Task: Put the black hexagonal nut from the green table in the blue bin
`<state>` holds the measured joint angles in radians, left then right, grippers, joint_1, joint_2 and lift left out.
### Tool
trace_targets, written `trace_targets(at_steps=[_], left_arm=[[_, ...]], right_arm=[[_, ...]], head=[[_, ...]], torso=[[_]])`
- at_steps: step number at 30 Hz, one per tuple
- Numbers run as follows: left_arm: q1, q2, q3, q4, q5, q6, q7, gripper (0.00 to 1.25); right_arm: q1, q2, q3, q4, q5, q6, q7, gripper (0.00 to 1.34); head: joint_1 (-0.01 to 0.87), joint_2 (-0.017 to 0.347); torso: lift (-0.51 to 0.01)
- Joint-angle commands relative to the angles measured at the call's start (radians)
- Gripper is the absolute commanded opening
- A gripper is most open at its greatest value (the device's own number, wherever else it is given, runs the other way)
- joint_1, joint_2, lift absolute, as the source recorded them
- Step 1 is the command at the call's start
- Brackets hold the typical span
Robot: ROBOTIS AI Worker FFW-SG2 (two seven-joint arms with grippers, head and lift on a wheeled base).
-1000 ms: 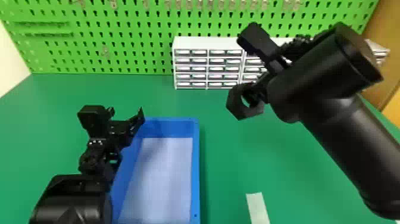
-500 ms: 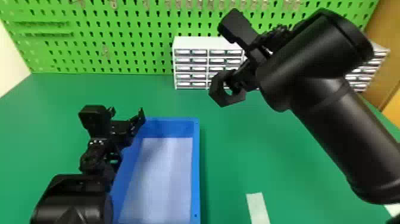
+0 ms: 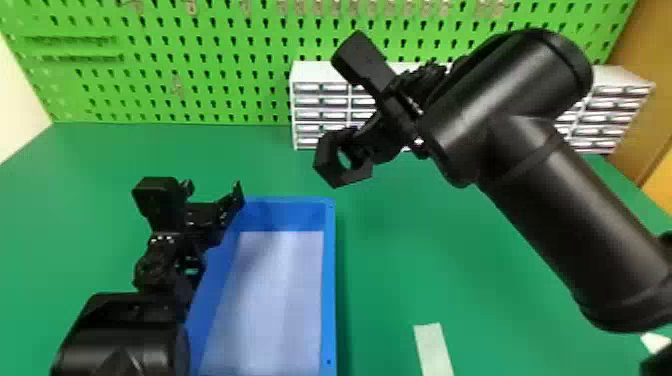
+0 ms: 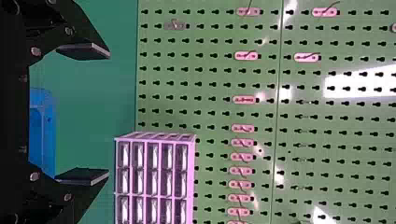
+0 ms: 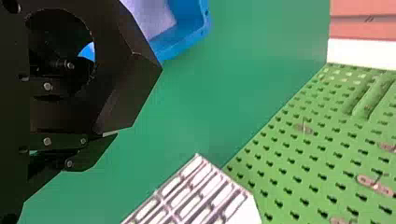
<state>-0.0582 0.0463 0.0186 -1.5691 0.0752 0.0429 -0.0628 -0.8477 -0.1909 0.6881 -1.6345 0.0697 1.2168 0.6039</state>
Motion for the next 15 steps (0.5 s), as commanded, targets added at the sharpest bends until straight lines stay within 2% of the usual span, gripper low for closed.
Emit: trace_targets(at_steps=[1,6,15], left_arm=[[0.001,0.001,0.001,0.0,0.002,0.0,0.0,0.89],[0.003,0.001,0.003,0.0,0.002,0.0,0.0,0.89],[0.003,0.001,0.004,0.0,0.002,0.0,0.001,0.89]], right_arm=[[0.003,0.013,0.002,0.03,-0.051,-0.036,-0.018,0.3],[0.004,0.016,0.008,0.071,-0.14,-0.091,-0.059,0.3],[0.001,0.015,0.071,0.14,-0.314,-0.218,-0.133,0.3]], head=[[0.686,0.051],[0.686,0.051],[0.686,0.051]], torso=[[-0.096],[-0.096],[-0.096]])
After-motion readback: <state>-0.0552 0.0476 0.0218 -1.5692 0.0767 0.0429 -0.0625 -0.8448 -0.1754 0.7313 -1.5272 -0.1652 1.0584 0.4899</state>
